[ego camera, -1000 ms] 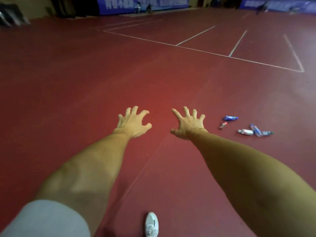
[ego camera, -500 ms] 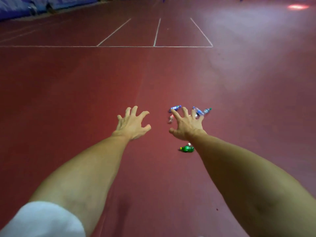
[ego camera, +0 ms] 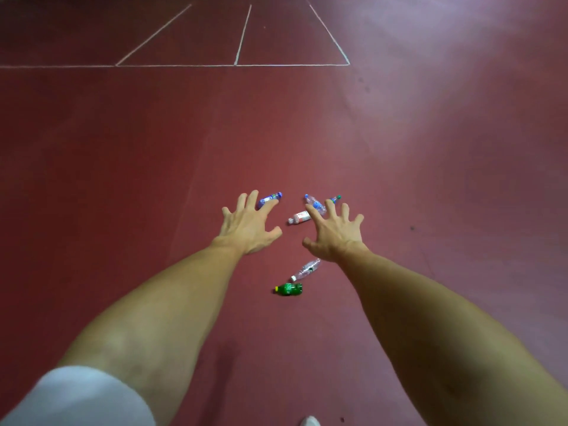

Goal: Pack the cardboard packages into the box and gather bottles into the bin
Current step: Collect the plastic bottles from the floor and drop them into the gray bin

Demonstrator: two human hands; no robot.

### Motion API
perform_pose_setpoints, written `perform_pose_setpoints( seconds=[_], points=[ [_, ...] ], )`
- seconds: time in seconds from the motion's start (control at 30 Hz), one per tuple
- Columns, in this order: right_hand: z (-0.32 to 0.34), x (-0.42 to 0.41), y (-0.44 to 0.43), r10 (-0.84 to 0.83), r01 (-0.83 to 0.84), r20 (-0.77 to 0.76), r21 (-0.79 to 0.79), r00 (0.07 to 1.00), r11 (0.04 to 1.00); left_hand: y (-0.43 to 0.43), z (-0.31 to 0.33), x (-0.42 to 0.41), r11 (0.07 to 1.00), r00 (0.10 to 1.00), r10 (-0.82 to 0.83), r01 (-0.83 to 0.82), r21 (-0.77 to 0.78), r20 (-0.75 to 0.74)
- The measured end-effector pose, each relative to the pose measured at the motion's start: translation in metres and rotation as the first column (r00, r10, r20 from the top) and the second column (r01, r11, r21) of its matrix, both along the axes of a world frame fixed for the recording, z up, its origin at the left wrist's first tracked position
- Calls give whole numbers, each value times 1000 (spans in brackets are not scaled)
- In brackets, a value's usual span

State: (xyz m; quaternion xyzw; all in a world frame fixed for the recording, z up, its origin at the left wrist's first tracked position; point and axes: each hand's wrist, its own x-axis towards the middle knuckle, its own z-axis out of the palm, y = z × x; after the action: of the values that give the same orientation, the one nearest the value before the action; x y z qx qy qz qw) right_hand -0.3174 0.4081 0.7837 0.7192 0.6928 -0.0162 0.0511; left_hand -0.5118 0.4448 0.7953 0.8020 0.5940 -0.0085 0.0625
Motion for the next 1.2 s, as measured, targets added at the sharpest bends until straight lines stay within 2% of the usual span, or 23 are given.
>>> perform_pose_setpoints(
  seconds=[0.3,0.57,0.73,1.03,1.13,1.2],
  points=[
    [-19,79,155,56,-56,-2,-28,998,998,149,-9,73,998,998,68,-67,-19,8],
    [-25,82,357,207,-207,-1,-44,978,977,317,-34,76,970,969,245,-245,-1,24],
    [-29,81,440,326,-324,1,-99,945,941,369,-44,81,935,936,353,-351,-56,22],
    [-68,105,578,594,-587,24,-118,804,801,442,-81,130,788,788,615,-610,-80,45],
    [-96,123,608,709,-696,29,-166,705,699,447,-110,156,694,698,716,-708,-133,22],
    [-110,140,618,747,-727,17,-213,665,653,445,-126,176,660,671,741,-734,-160,-20]
  ],
)
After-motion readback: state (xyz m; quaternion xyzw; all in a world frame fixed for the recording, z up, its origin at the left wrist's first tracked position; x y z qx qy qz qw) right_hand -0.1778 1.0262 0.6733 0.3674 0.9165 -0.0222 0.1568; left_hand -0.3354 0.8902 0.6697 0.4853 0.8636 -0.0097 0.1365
